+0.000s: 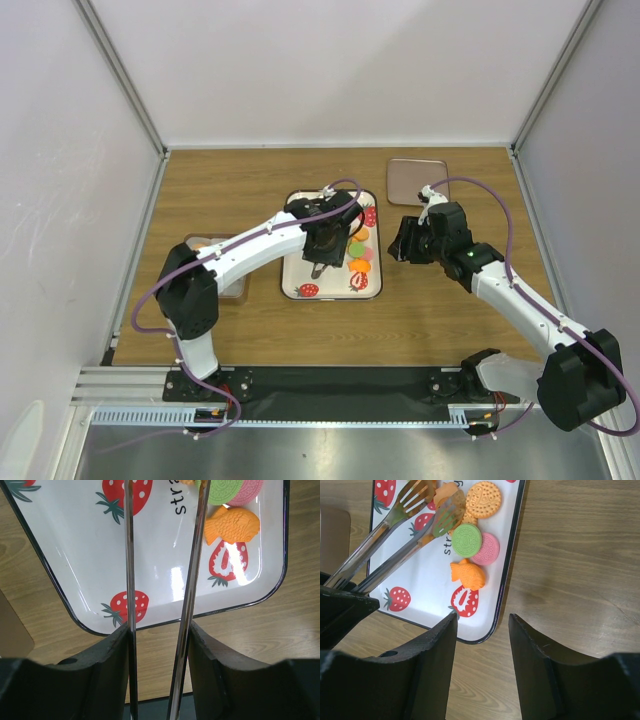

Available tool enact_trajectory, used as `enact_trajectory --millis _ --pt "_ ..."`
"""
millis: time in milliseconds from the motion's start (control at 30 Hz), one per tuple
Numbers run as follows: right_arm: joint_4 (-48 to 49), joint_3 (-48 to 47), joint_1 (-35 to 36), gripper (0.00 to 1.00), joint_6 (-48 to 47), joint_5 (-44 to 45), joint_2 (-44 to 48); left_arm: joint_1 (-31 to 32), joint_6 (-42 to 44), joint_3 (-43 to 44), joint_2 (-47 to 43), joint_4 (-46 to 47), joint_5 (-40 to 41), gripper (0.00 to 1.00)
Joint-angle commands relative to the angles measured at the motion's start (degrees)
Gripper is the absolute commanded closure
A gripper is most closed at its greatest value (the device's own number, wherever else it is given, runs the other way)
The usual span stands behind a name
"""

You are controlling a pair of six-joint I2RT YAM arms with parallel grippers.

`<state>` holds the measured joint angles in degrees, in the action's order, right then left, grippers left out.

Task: Pack the cookies

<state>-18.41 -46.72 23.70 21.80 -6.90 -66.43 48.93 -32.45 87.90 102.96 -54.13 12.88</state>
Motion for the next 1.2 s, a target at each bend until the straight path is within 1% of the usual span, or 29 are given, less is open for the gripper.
enact_trajectory --millis 0,1167 --pt "1.01 -0.83 -0.24 0.49 -0.8 -0.31 -0.01 0.64 0.98 2.28 -0.65 0.25 0.74 0.5" --pt "0.75 -0.83 0.03 0.49 -0.97 -0.4 -0.27 2.05 0.19 -0.97 -1.8 -0.19 0.74 0.51"
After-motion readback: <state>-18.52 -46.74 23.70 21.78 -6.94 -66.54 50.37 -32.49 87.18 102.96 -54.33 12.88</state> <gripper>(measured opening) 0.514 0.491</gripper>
